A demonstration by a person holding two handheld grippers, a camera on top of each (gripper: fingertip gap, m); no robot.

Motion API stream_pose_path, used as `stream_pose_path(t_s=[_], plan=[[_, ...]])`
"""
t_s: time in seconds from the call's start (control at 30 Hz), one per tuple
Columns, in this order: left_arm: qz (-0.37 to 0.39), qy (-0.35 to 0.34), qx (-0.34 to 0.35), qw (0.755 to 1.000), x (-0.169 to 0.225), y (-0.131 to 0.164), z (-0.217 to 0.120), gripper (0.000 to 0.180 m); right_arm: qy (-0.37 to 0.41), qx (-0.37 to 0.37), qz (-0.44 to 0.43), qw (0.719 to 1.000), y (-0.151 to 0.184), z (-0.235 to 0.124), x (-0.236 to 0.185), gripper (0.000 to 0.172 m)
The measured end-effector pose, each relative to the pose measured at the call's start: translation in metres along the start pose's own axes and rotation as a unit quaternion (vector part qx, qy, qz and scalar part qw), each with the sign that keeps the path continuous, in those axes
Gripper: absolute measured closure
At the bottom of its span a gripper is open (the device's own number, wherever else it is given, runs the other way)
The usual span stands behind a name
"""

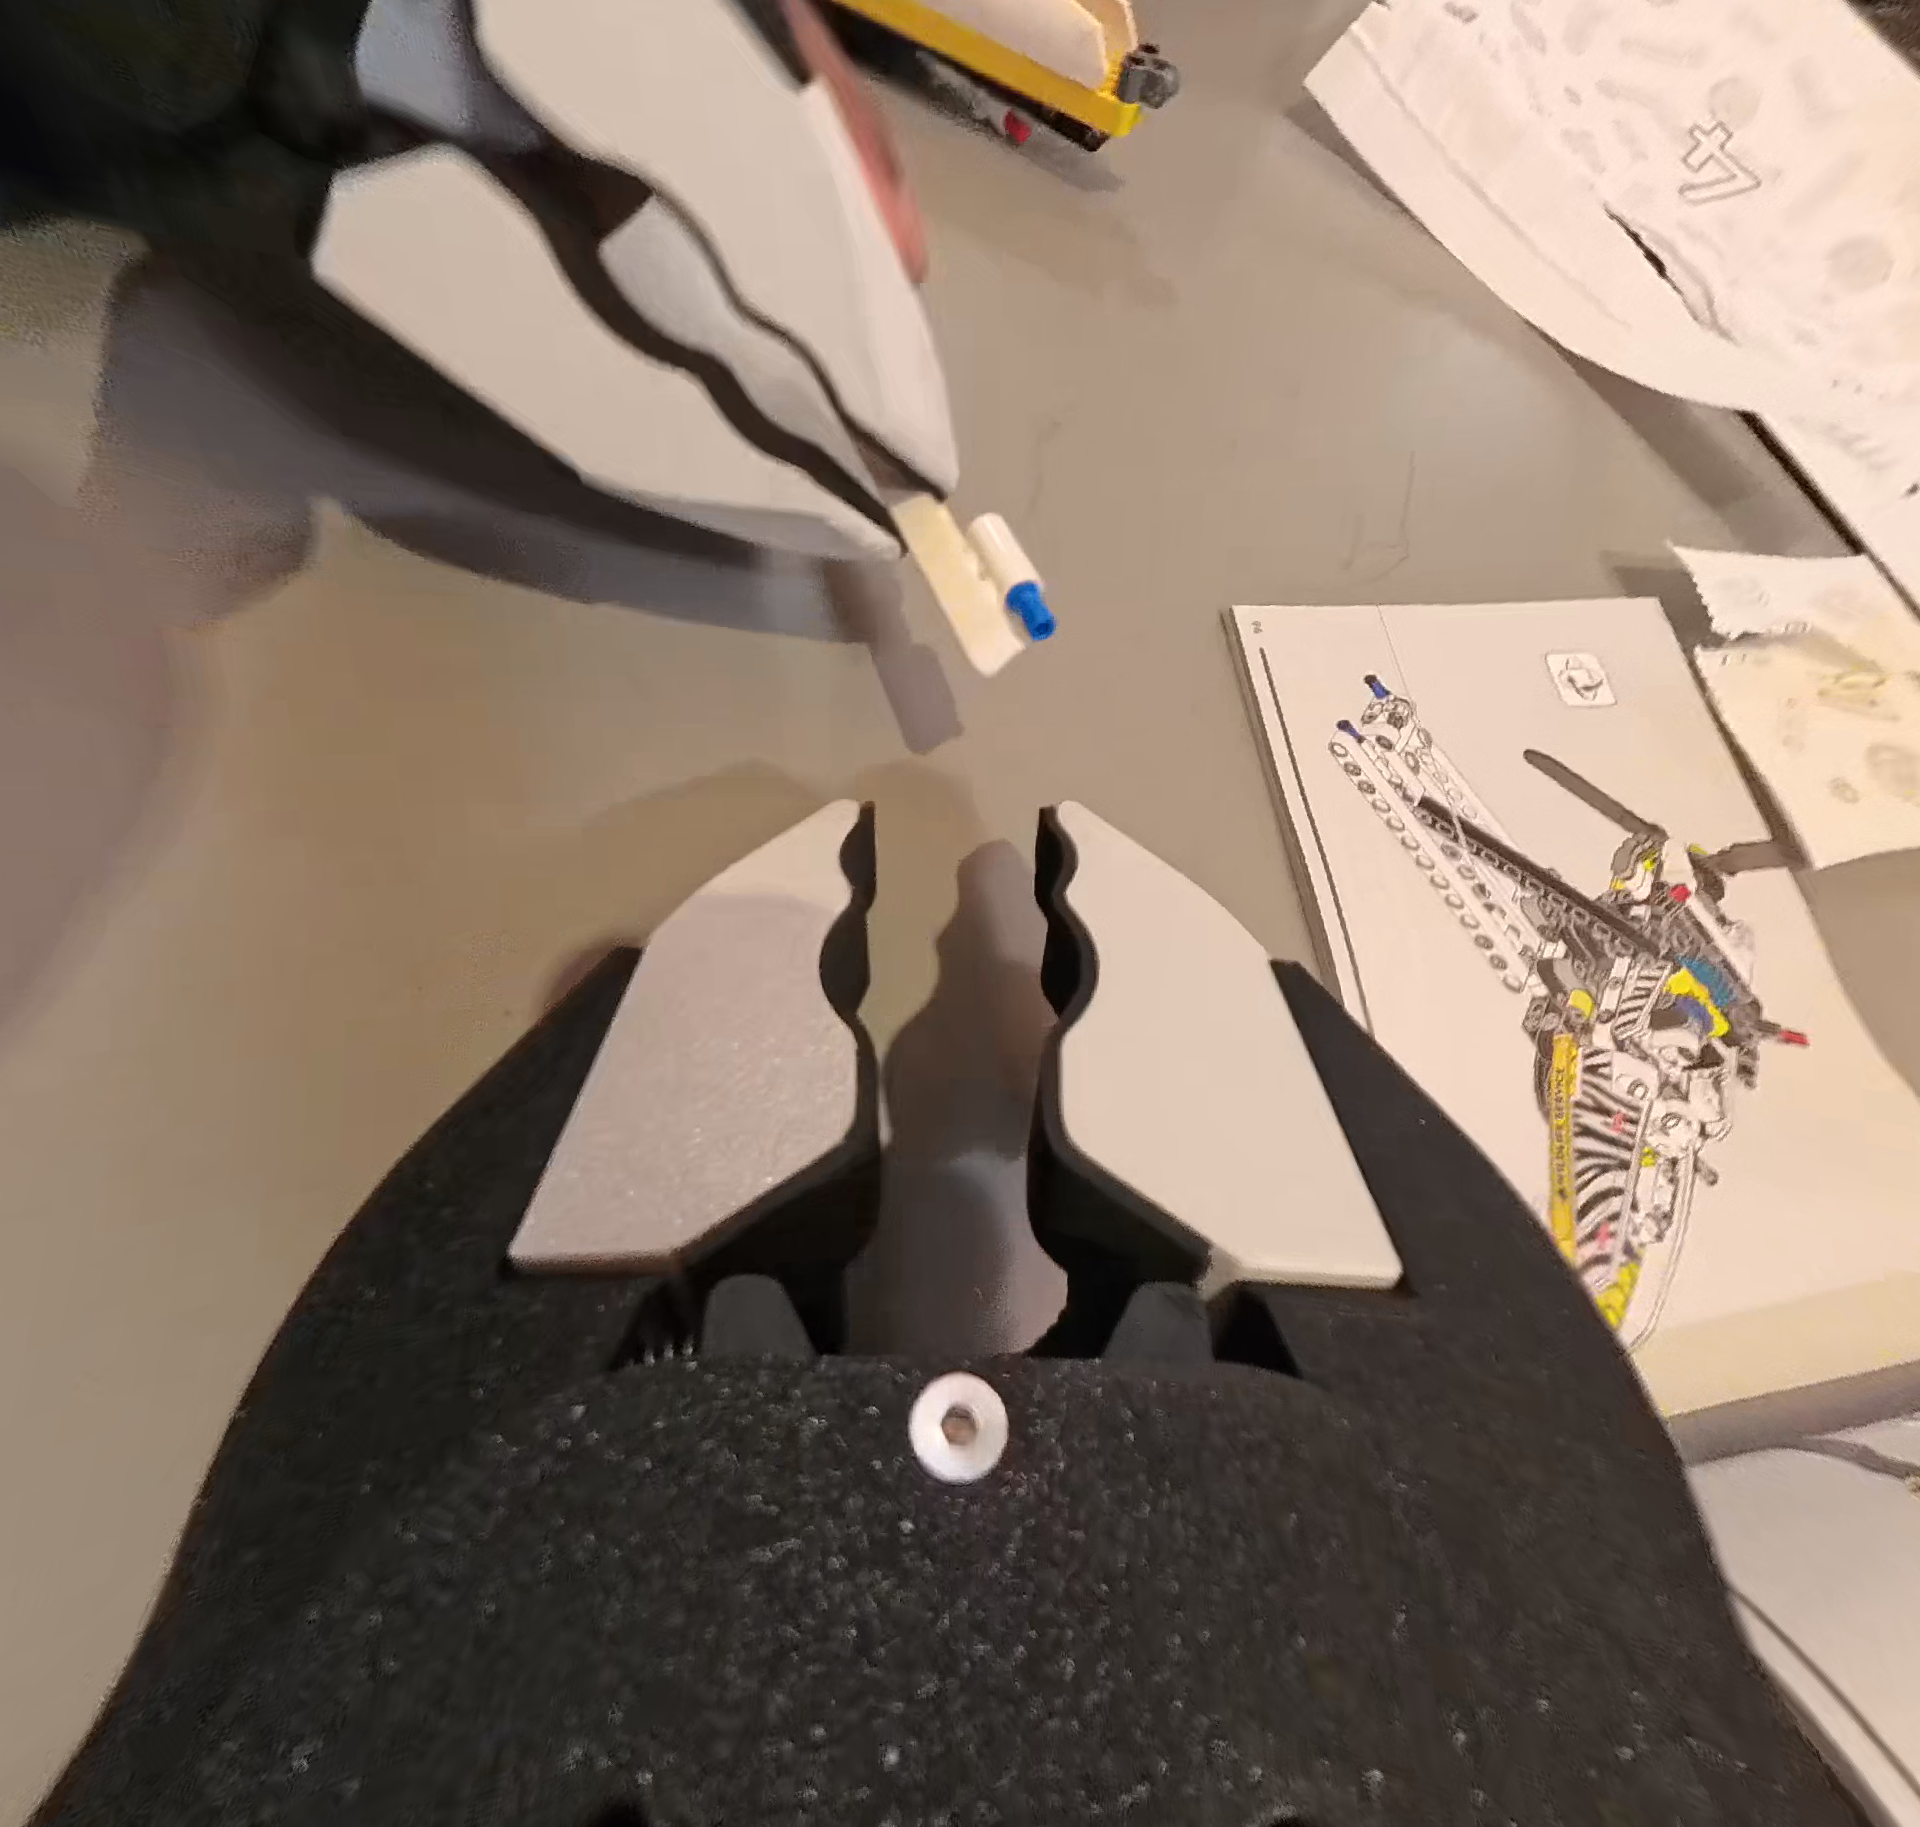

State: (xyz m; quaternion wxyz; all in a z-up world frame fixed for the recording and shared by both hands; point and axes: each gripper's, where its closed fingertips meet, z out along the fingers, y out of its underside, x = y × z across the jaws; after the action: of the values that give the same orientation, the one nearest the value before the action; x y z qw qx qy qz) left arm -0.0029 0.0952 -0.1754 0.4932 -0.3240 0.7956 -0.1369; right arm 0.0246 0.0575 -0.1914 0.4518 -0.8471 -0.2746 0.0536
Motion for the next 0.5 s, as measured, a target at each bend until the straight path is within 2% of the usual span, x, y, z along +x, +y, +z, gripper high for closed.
stream_pose_path(t_s=[0.13,0.37,0.5], plan=[[0.083,-0.052,0.002,0.995,0.002,-0.005,0.003,0.171,-0.028,0.02,0.053,0.998,-0.003,-0.006,0.002,0.141],[0.153,-0.068,0.03,0.985,0.015,-0.02,0.005,0.171,-0.075,0.042,0.095,0.992,-0.011,-0.009,-0.01,0.138],[0.172,-0.072,0.044,0.982,0.021,-0.028,0.006,0.171,-0.072,0.037,0.087,0.993,-0.01,-0.008,-0.012,0.152]])
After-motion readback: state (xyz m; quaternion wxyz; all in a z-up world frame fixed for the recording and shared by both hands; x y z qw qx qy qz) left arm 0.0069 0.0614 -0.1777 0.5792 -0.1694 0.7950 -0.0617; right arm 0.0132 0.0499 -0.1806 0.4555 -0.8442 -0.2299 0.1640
